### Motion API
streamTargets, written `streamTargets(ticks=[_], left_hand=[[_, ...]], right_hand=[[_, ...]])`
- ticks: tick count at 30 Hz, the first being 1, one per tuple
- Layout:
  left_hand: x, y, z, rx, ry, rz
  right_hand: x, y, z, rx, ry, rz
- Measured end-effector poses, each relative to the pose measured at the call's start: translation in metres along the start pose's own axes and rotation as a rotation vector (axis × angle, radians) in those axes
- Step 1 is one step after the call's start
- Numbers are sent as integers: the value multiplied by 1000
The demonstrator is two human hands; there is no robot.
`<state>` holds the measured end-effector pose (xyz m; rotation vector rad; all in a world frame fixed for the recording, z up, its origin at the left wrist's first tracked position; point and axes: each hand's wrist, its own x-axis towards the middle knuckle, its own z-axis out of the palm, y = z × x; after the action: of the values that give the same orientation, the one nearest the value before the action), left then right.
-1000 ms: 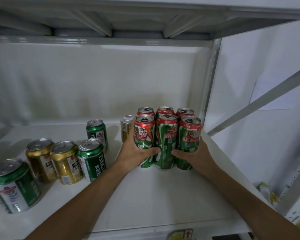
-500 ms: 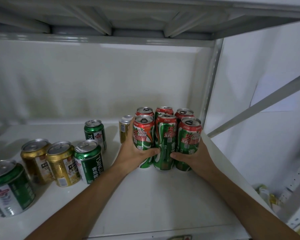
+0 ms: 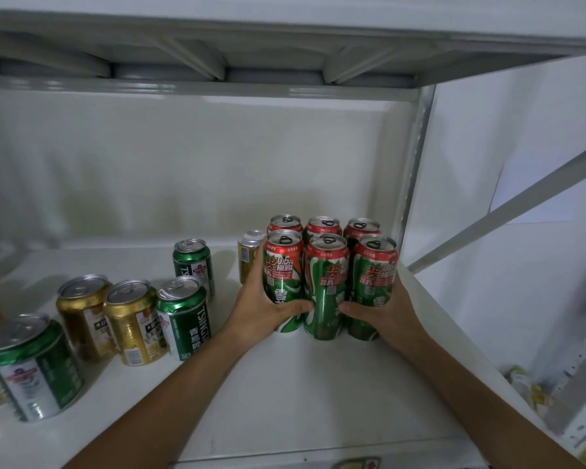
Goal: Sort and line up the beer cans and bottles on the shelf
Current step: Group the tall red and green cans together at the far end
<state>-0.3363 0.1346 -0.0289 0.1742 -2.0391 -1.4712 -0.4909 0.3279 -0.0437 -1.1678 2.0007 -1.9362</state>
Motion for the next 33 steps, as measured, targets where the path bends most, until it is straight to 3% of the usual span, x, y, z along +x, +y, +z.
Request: streamTargets(ticks=[12, 19, 33], left_hand=[[-4, 4, -1, -12, -26, 31], [-5, 5, 7, -12, 76, 31], [-7, -1, 4, 58, 88, 16]], right_hand=[[-8, 3, 1, -94, 56, 31], [-11, 2, 4, -140, 68, 5], [-12, -4, -1, -19, -15, -25]])
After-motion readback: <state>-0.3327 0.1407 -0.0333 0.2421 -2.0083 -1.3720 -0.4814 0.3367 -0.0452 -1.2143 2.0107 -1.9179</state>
